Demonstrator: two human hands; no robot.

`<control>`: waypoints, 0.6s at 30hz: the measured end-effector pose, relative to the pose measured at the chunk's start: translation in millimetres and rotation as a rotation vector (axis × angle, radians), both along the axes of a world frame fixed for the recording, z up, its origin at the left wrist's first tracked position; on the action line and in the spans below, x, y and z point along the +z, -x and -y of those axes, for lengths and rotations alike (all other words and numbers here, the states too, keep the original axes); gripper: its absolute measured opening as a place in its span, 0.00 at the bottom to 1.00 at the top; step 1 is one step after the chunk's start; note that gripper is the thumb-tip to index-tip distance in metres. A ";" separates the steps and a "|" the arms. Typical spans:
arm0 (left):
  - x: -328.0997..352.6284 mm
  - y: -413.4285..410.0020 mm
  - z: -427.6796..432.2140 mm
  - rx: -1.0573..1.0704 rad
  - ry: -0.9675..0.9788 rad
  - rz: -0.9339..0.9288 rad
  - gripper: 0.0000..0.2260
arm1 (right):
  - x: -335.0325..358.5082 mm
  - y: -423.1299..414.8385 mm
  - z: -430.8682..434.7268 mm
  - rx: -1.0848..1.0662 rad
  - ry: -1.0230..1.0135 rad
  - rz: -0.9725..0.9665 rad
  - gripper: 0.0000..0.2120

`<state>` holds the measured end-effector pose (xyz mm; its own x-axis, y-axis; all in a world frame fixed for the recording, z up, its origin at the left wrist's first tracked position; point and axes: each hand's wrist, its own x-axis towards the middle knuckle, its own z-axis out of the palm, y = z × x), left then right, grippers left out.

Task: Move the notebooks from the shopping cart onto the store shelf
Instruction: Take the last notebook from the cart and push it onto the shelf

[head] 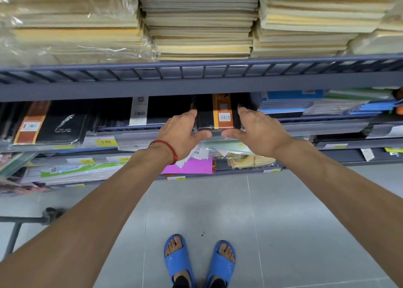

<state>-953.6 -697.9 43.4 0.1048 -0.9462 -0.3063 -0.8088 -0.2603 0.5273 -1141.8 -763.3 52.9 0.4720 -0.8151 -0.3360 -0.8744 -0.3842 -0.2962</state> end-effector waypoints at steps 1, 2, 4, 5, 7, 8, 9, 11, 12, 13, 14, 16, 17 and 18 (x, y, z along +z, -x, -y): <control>-0.1 1.6 0.3 0.007 0.007 0.014 0.32 | -0.1 -0.6 0.7 0.000 0.011 -0.006 0.28; -0.3 2.6 0.6 0.014 0.015 0.031 0.31 | -0.3 -1.7 1.0 -0.001 0.024 -0.011 0.28; -1.0 3.3 1.5 0.034 0.031 0.057 0.28 | -0.9 -3.5 1.8 -0.004 0.043 -0.013 0.28; -2.0 3.1 2.1 0.044 0.041 0.059 0.27 | -1.9 -4.6 2.1 -0.006 0.042 -0.012 0.28; -4.4 3.0 3.3 0.059 0.061 0.045 0.23 | -3.4 -6.4 2.9 -0.015 0.044 -0.006 0.27; -5.5 3.0 3.8 0.069 0.069 0.033 0.21 | -4.1 -7.2 3.5 -0.019 0.048 -0.001 0.27; -6.7 2.7 4.3 0.079 0.078 0.022 0.20 | -4.5 -7.7 3.5 -0.023 0.052 0.005 0.27; -9.1 1.1 5.6 0.096 0.092 0.010 0.17 | -5.8 -8.0 3.5 -0.033 0.050 0.013 0.27; -9.9 0.5 5.7 0.104 0.091 0.002 0.17 | -6.3 -7.9 3.9 -0.041 0.039 0.018 0.27; -10.9 -0.2 5.8 0.109 0.092 -0.010 0.17 | -6.9 -7.4 4.8 -0.047 0.022 0.029 0.27; -12.1 -0.6 5.9 0.110 0.095 -0.023 0.17 | -7.3 -7.4 5.6 -0.051 0.001 0.044 0.26; -13.0 0.7 5.1 0.101 0.094 -0.034 0.17 | -8.0 -7.6 7.2 -0.049 -0.035 0.076 0.25; -12.7 2.3 4.3 0.093 0.090 -0.035 0.18 | -8.0 -7.8 7.7 -0.047 -0.044 0.089 0.25; -12.6 3.8 4.1 0.085 0.094 -0.037 0.19 | -8.3 -7.8 7.9 -0.050 -0.047 0.099 0.25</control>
<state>-957.4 -702.0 30.8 0.1766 -0.9590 -0.2216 -0.7656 -0.2753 0.5814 -1134.0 -771.3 44.5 0.4640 -0.8226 -0.3285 -0.8577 -0.3246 -0.3987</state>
